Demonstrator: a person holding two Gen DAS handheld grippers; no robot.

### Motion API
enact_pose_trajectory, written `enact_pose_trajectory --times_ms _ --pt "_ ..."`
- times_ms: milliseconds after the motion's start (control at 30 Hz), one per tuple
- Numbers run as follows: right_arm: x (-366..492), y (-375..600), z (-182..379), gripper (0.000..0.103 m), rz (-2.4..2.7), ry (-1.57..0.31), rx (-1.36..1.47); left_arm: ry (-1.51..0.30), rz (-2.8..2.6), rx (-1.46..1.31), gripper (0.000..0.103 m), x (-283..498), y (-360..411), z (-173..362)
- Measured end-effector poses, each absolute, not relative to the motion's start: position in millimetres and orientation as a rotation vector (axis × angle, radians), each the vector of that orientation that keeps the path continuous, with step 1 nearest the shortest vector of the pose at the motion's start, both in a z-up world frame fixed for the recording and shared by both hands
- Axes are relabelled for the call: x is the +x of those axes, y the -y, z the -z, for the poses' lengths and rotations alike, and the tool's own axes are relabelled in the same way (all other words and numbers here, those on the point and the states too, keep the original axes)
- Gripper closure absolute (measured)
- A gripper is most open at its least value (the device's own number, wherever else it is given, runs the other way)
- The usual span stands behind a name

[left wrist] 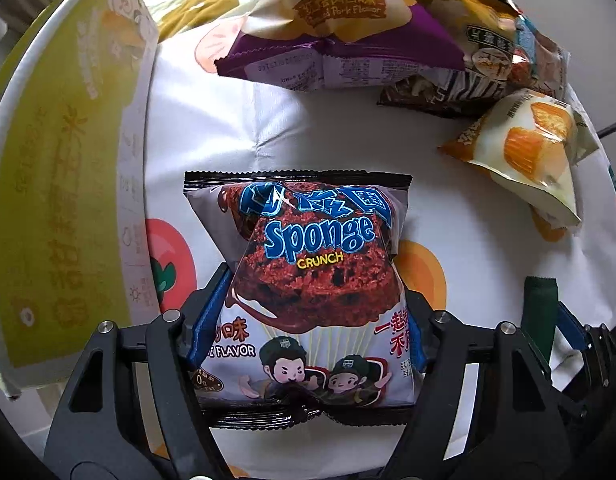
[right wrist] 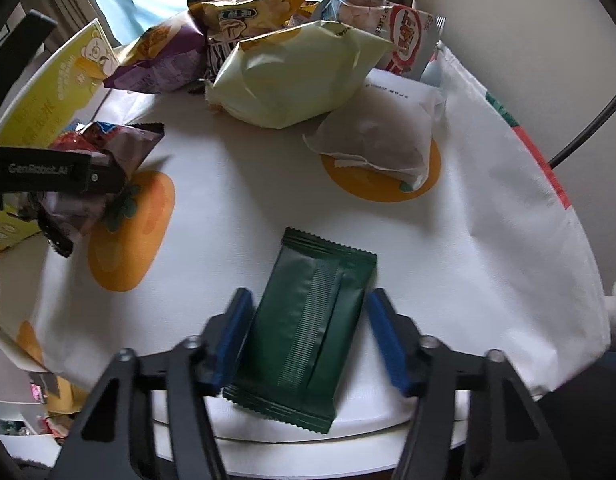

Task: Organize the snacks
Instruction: 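Carry the Sponge Crunch bag and green bar over the box and release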

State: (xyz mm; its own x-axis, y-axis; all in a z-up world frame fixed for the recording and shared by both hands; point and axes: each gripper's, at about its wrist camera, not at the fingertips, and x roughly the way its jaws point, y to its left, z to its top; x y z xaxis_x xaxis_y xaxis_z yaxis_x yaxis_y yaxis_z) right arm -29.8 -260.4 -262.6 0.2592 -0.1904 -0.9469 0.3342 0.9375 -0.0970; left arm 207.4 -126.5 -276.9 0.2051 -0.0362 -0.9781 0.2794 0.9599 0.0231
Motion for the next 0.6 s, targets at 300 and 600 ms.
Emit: enact_pose_trajectory --times_ms 300,600 --pt "-24.3 253.7 243.1 0.058 0.382 -1.194 0.133 -1.303 0.296 0.198 0.034 201.4 120.0 251.2" --pt "-2.9 232.2 179.4 0.058 0.332 -1.078 0.086 -1.198 0.342 0.087 0.035 201.0 88.4 178.5"
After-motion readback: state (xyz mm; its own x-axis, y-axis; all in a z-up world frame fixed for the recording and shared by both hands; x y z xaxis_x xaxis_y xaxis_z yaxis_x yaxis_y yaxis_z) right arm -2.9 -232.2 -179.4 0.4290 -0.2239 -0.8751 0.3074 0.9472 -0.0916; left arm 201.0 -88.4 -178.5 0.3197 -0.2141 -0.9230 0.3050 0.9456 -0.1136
